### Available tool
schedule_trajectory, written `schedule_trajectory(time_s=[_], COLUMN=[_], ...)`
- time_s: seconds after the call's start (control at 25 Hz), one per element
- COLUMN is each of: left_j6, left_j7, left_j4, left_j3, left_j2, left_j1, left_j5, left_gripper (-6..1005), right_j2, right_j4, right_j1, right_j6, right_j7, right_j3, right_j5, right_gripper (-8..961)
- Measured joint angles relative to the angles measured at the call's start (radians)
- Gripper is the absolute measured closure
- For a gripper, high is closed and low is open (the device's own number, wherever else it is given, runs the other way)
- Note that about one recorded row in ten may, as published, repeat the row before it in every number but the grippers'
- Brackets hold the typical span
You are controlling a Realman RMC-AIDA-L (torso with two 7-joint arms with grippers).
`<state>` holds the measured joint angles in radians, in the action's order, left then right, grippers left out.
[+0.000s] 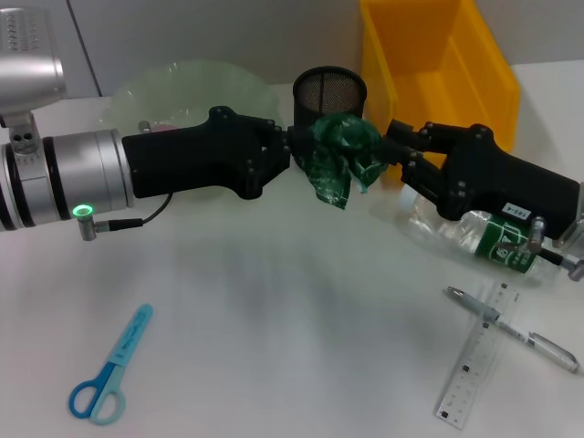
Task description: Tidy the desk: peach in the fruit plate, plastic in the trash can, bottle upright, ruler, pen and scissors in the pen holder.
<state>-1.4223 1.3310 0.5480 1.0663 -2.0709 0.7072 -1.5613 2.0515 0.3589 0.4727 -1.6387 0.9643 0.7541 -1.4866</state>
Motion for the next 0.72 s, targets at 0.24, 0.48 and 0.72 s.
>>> schedule_trajectory(time_s=[0.24,0.48,0.72], left_j6=[-0.011,-0.015,-0.015], left_j7=[-0.006,-0.005,0.004], left_j4=[0.000,0.002,0.002], left_j3=[0.000,0.000,-0.001], left_j2=[0.000,0.000,0.000], left_j1=[-0.001,-0.002,-0.002], left_j5=[0.002,0.002,0.003], left_gripper=[1000,1001,1000], right_j2=[-0.001,-0.004,-0.005], right_j4=[0.000,0.001,0.002], right_j1=[0.012,0.015,0.014], right_j6=[0.011,0.016,0.016], right_j7=[0.000,-0.001,-0.004], right_j3=[0.044,0.045,0.044], right_j5=[0.000,0.000,0.000], right_gripper=[786,896,949])
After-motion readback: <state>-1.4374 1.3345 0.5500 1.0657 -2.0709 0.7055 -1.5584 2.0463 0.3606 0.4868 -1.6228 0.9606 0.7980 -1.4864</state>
